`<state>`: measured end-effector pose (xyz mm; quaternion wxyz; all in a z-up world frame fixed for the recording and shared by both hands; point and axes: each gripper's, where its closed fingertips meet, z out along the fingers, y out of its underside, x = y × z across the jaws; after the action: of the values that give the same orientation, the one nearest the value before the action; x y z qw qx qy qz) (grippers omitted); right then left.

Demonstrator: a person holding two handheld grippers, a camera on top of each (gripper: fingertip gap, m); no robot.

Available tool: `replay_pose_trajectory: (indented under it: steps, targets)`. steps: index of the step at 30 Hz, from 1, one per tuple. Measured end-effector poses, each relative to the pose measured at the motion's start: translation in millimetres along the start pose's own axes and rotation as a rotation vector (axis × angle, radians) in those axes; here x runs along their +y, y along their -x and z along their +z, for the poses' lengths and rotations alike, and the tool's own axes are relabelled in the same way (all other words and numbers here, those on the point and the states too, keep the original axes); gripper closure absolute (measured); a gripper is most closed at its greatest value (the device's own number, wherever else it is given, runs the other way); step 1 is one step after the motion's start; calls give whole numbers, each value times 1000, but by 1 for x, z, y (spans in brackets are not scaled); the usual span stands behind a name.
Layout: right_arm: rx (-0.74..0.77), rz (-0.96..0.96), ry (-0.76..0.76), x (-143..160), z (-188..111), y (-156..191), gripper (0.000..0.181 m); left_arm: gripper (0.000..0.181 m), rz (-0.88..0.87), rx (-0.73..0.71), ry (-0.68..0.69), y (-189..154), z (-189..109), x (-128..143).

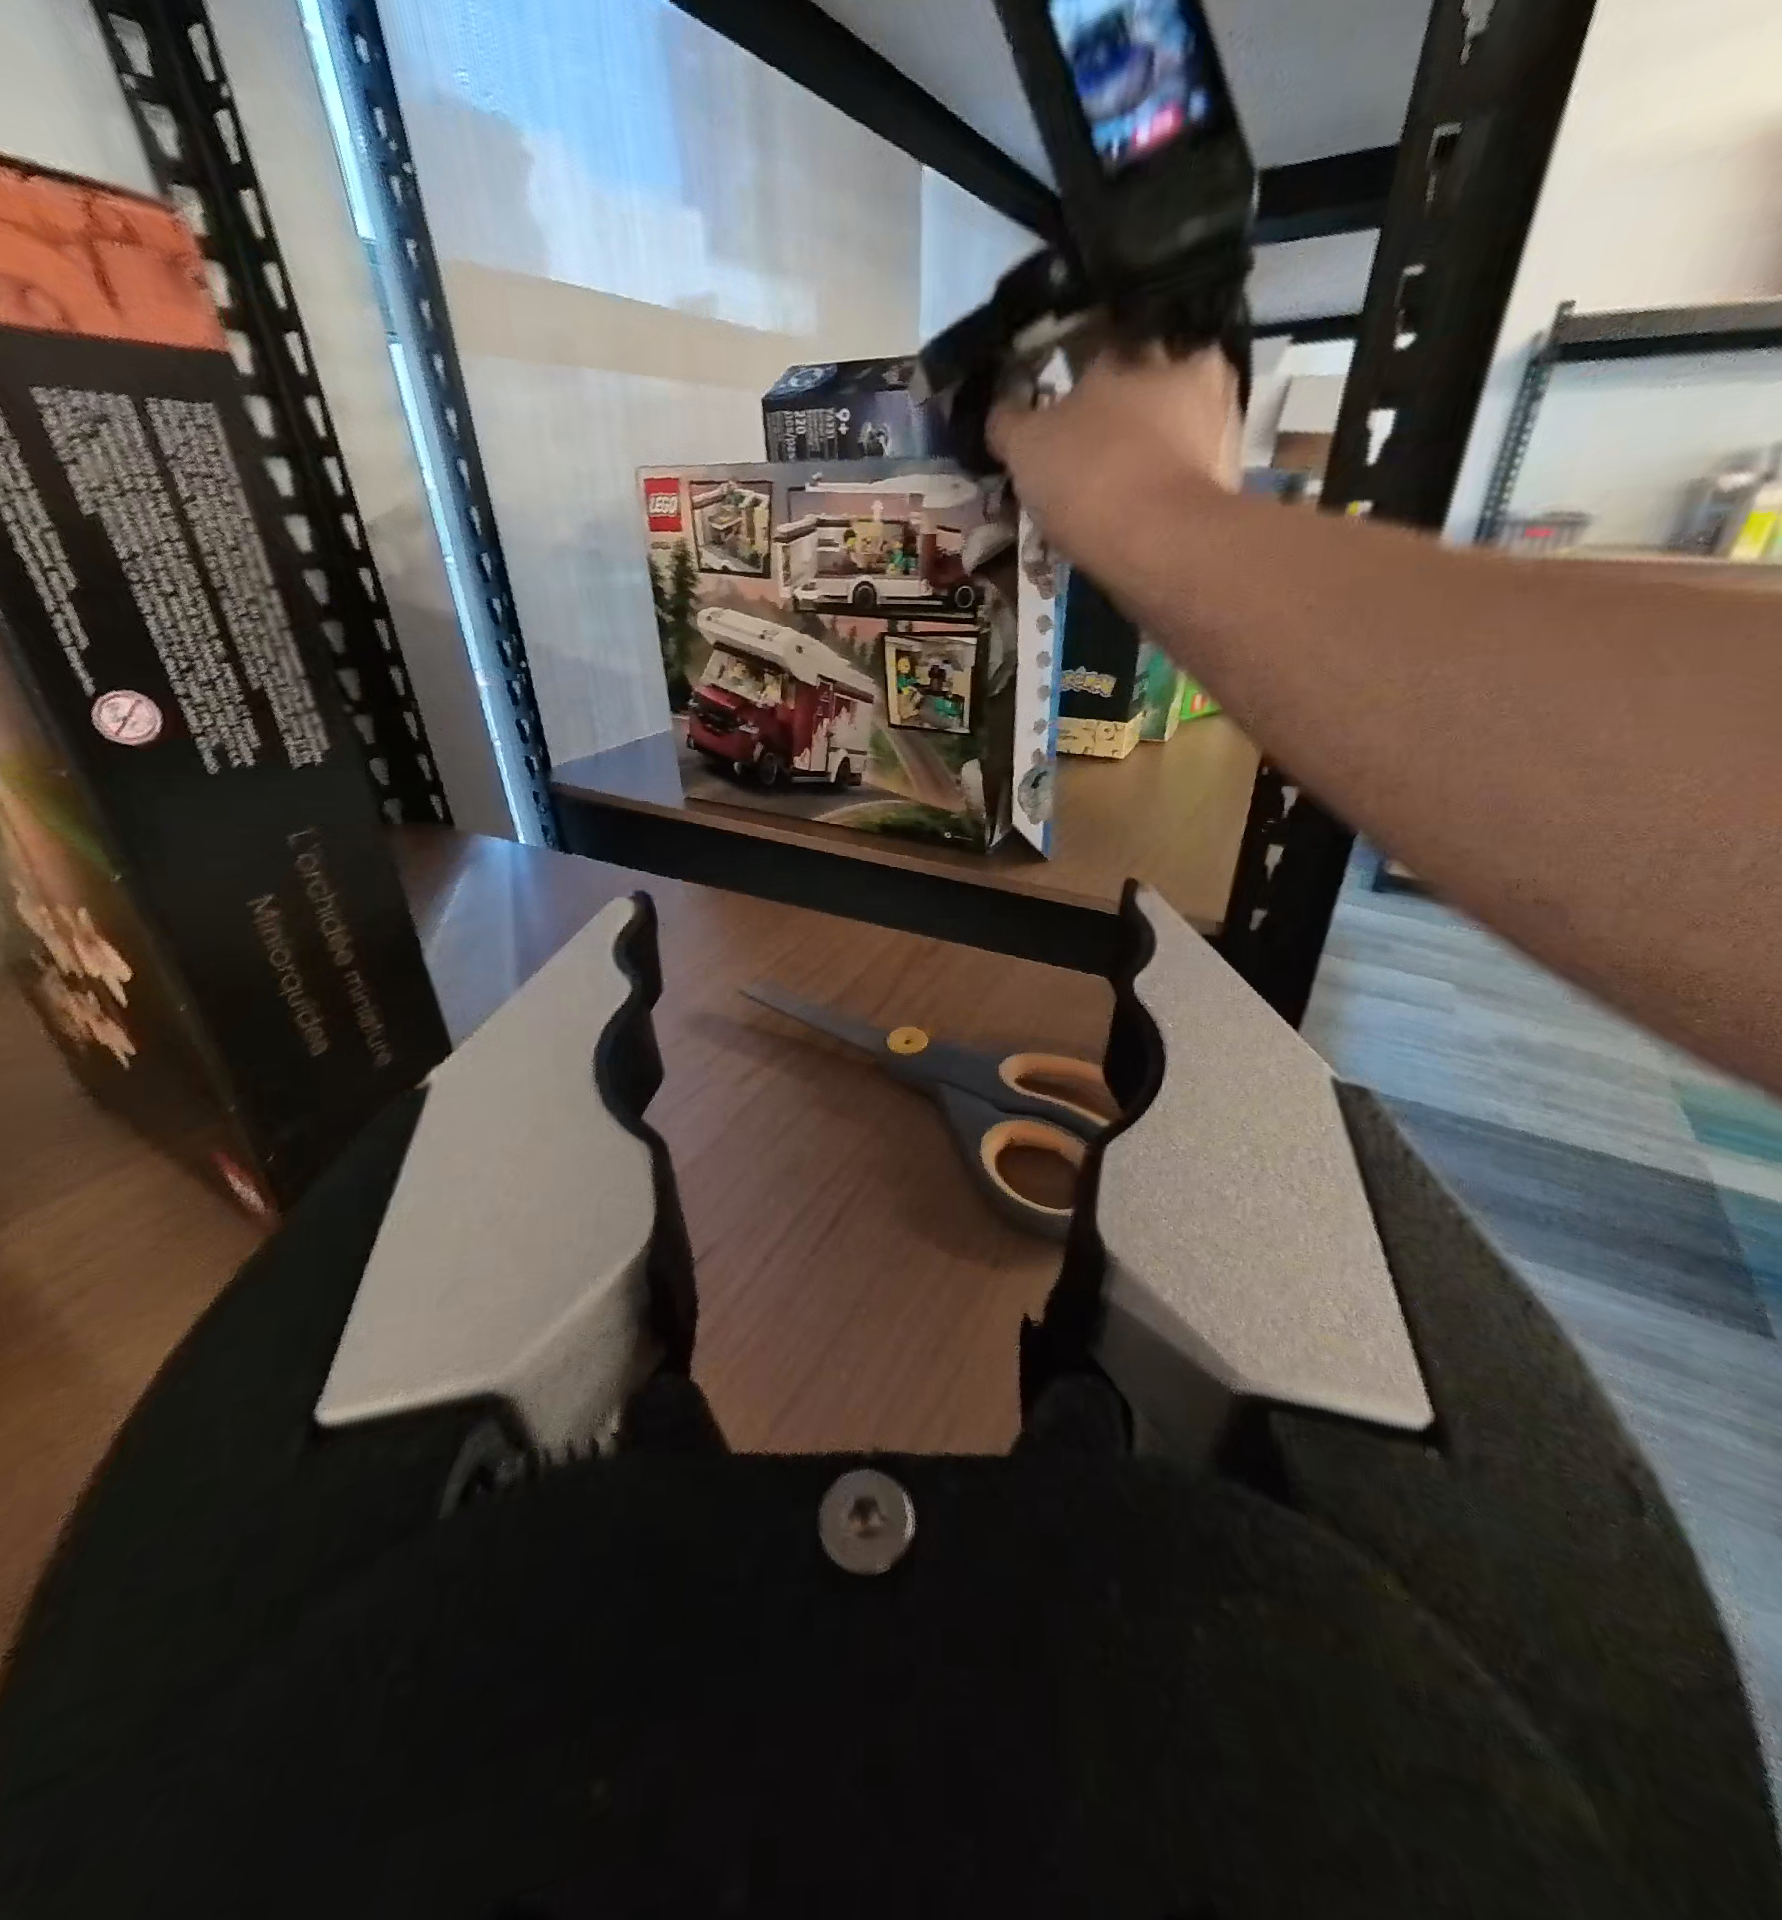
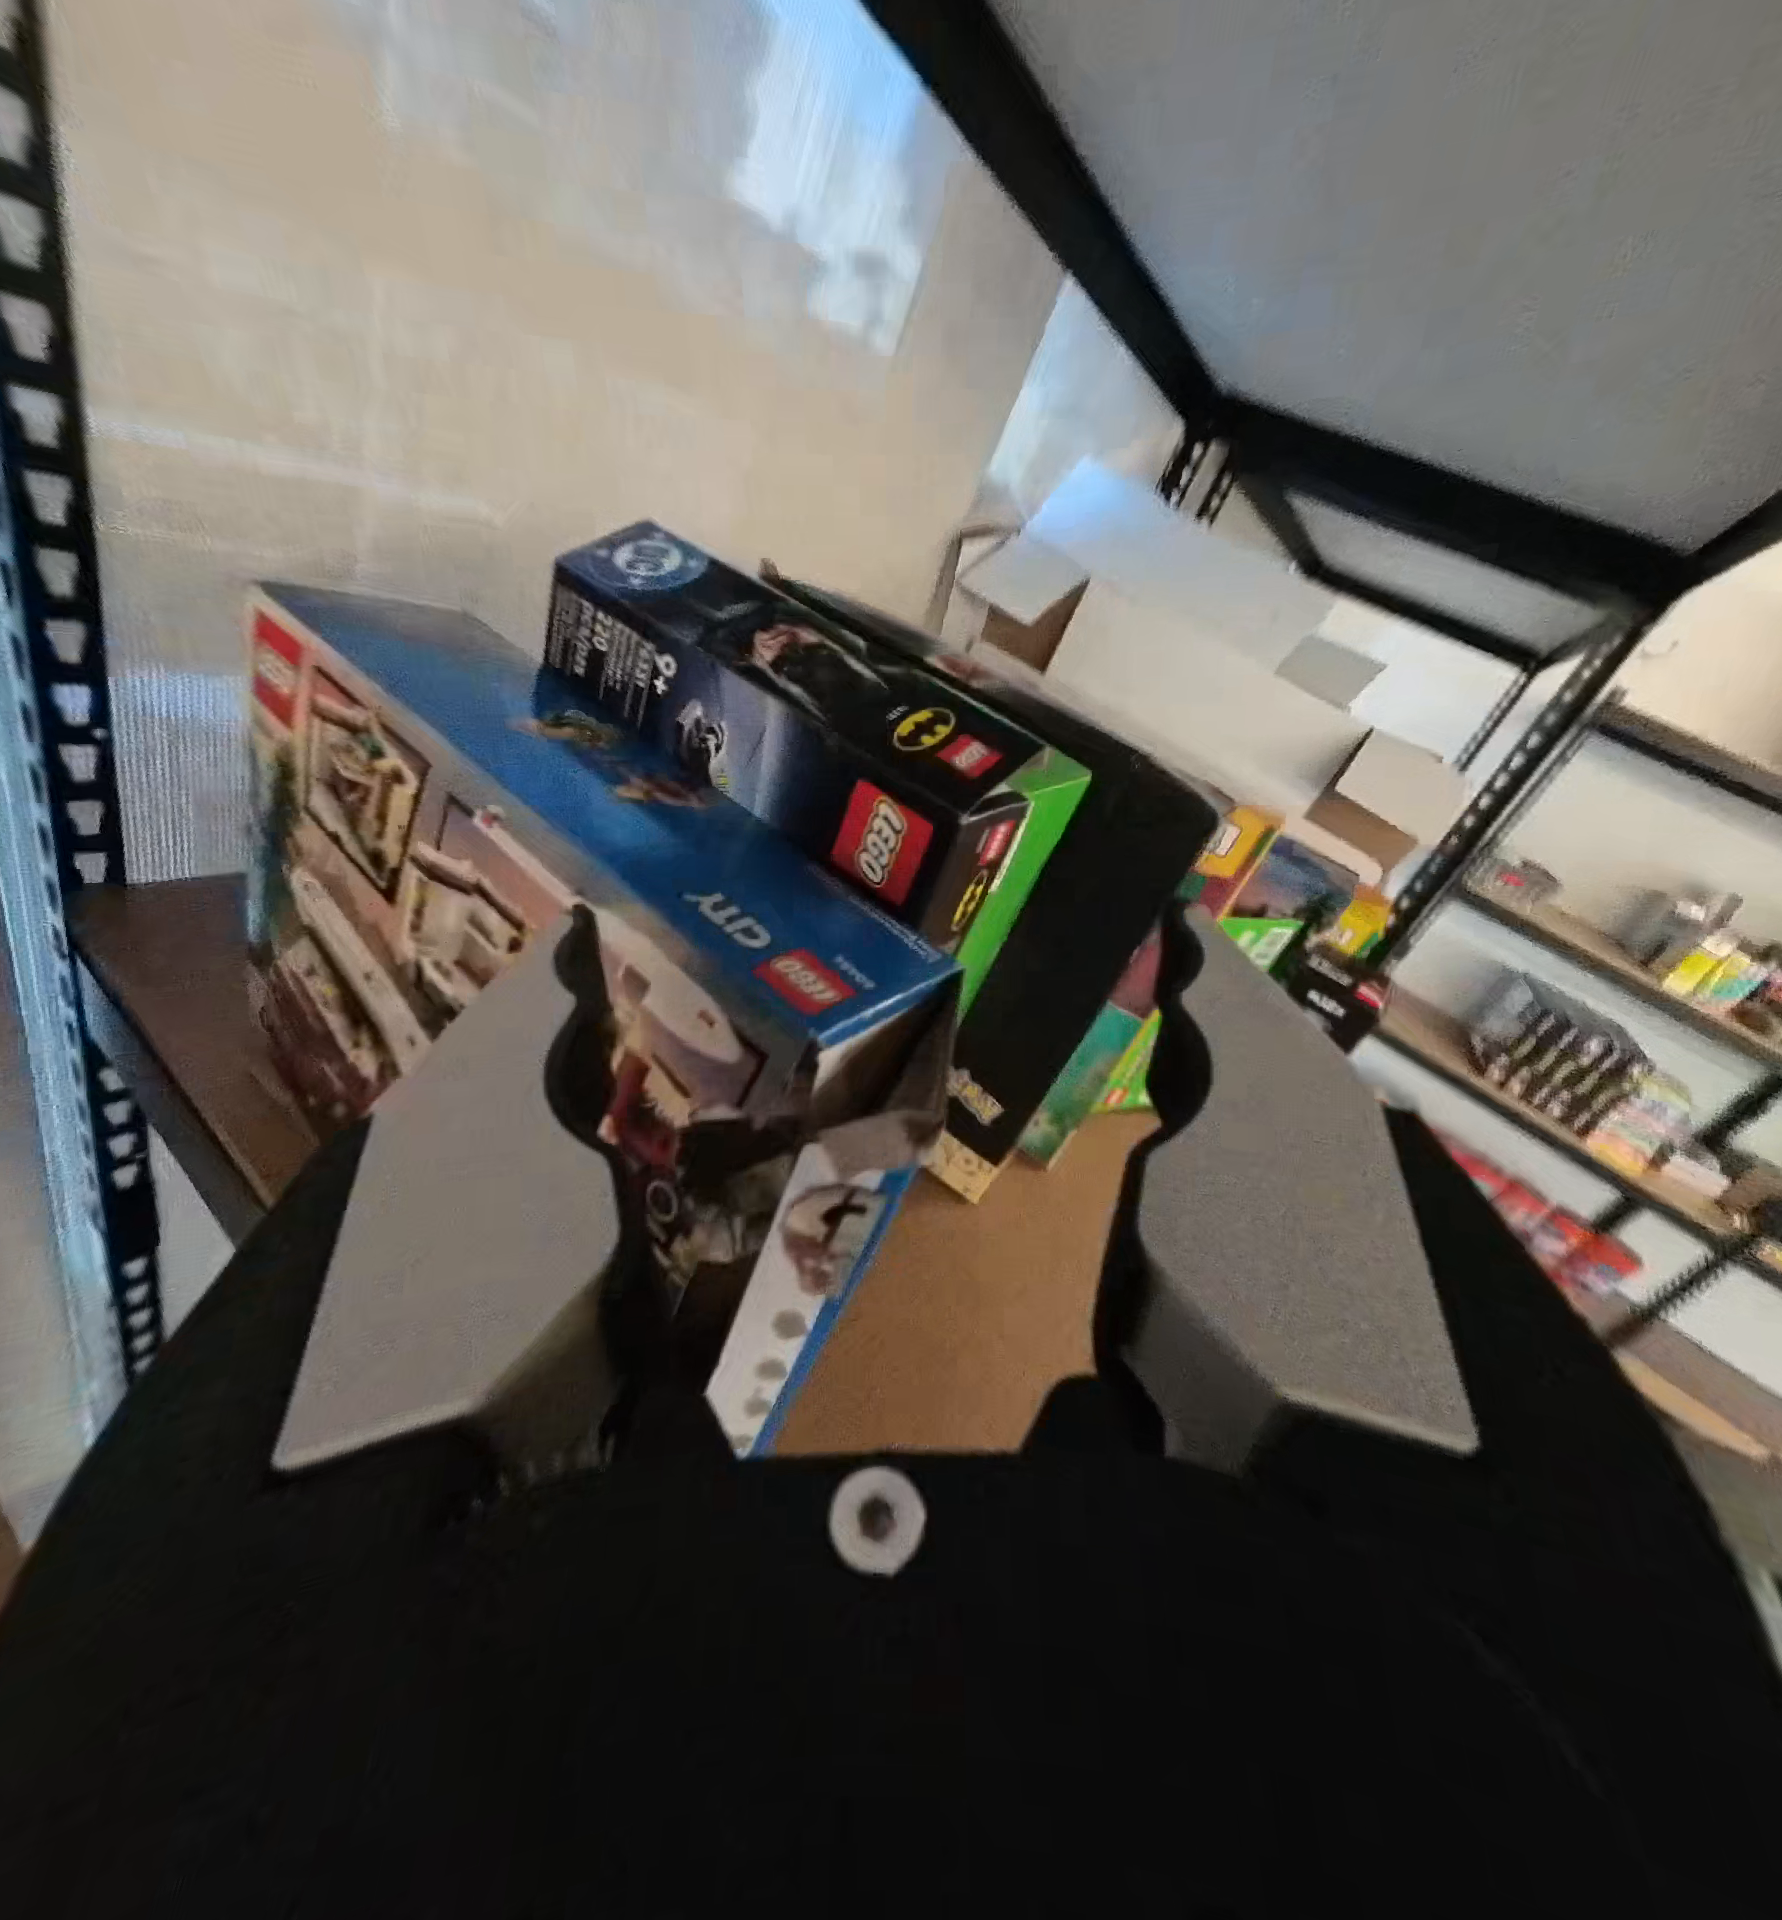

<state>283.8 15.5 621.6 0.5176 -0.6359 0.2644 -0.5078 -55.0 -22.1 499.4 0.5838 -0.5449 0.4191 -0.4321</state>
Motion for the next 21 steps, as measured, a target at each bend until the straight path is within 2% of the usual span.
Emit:
replay_pose_trajectory:
  steps: [4,7,10,14,16,18,19,21]
  targets:
    - [-1,-85,-73,29,-23,25,78,95,57,13,25,-5,6,-7]
    - [-53,-109,-108,47,-40,49,78,98,146,-10,45,3,12,-26]
    - [-79,-15,-130,59,-50,60,78,101,192,-48,35,13,9,-69]
    - [-99,132,-132,75,-60,62,79,109,312,-188,-12,36,13,-151]
    - [-73,166,-114,88,-59,56,79,119,369,-174,17,32,33,-181]
    - [11,192,-29,110,-51,43,89,122,454,-161,105,27,66,-192]
    - [54,195,10,119,-46,38,97,121,497,-148,147,23,85,-192]
    - [95,199,63,133,-39,33,98,122,571,-36,211,5,125,-176]
